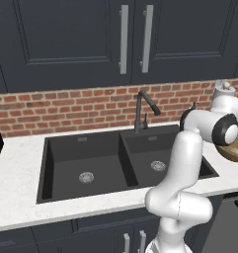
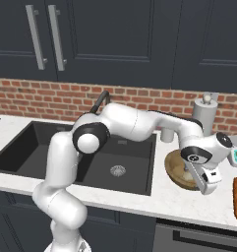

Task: Pick the garlic from the sink and place it in the bowl. Then pick the bowl and place it in the microwave. Then close the microwave door and press the start button.

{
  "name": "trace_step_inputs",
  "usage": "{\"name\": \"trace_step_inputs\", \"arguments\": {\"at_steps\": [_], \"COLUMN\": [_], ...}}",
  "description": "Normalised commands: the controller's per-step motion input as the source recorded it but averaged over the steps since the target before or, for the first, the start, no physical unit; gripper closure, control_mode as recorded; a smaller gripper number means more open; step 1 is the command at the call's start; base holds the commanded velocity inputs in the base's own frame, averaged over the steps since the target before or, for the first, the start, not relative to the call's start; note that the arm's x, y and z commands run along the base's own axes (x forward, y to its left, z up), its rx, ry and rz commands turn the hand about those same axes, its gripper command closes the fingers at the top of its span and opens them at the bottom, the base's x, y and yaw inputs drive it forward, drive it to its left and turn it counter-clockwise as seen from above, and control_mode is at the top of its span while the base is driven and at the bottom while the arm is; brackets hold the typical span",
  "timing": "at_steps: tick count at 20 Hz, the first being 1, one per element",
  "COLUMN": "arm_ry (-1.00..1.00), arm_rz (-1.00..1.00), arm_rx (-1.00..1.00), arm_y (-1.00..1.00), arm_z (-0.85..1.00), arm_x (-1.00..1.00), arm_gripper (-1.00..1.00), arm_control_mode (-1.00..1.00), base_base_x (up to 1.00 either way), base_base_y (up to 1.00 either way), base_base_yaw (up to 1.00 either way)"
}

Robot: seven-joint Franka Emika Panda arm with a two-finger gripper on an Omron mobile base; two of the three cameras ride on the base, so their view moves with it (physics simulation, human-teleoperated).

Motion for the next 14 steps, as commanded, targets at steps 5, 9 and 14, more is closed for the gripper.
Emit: {"name": "trace_step_inputs", "arguments": {"at_steps": [5,9,14], "arm_ry": [0.00,0.00,-0.01], "arm_rz": [-0.06,-0.07,-0.04], "arm_rx": [0.06,0.05,0.06], "arm_y": [-0.33,-0.35,-0.17], "arm_z": [-0.30,-0.23,0.00], "arm_x": [0.01,0.00,0.00], "arm_gripper": [-1.00,-1.00,-1.00], "arm_control_mode": [-1.00,-1.00,-1.00], "base_base_x": [0.00,0.00,0.00], "base_base_y": [0.00,0.00,0.00], "base_base_yaw": [0.00,0.00,0.00]}}
